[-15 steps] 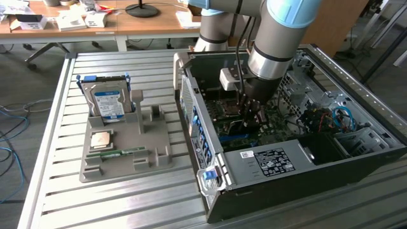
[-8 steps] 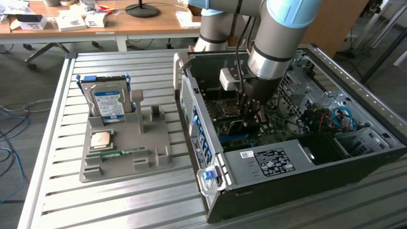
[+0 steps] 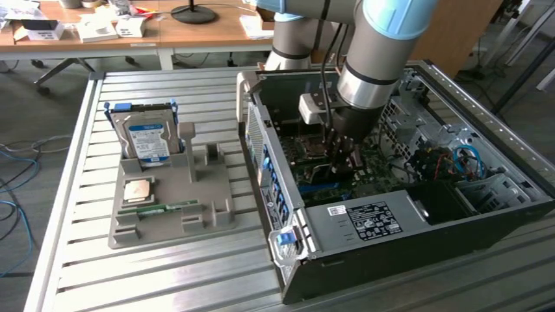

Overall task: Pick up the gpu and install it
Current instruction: 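Insert the gpu into the slot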

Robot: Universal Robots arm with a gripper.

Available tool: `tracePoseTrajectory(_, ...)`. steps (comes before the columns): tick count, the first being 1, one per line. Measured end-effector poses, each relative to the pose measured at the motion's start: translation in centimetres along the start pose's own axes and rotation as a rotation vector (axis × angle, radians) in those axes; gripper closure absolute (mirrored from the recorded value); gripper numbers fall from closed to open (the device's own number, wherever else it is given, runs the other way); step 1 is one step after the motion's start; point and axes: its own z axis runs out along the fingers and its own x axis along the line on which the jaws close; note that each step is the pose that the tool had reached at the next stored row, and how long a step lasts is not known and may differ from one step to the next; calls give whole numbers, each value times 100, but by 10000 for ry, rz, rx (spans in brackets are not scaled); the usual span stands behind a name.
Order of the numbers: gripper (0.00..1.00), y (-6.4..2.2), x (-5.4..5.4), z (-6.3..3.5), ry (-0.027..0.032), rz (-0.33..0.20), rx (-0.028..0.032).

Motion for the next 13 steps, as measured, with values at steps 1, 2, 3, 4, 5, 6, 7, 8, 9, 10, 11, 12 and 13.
tracePoseTrajectory(1, 73, 1, -1, 0, 0, -1, 1)
tracePoseTrajectory(2, 73, 1, -1, 0, 0, -4, 1)
tracePoseTrajectory(3, 73, 1, -1, 0, 0, -5, 0)
tracePoseTrajectory(4, 73, 2, -1, 0, 0, -4, 0)
tracePoseTrajectory(5, 73, 2, -1, 1, -1, -4, 0)
tracePoseTrajectory(6, 73, 3, -1, 0, -2, -3, 0)
tracePoseTrajectory(7, 73, 3, -1, 1, -5, -3, 0)
tracePoseTrajectory(8, 73, 3, -1, 1, -5, -3, 0)
tracePoseTrajectory(9, 73, 3, -1, 0, -5, -3, 0)
tracePoseTrajectory(10, 73, 3, -1, 0, -4, -3, 0)
tracePoseTrajectory(11, 73, 3, -1, 0, -5, -3, 0)
tracePoseTrajectory(12, 73, 3, -1, 0, -5, -3, 0)
tracePoseTrajectory(13, 73, 3, -1, 1, -7, -3, 0)
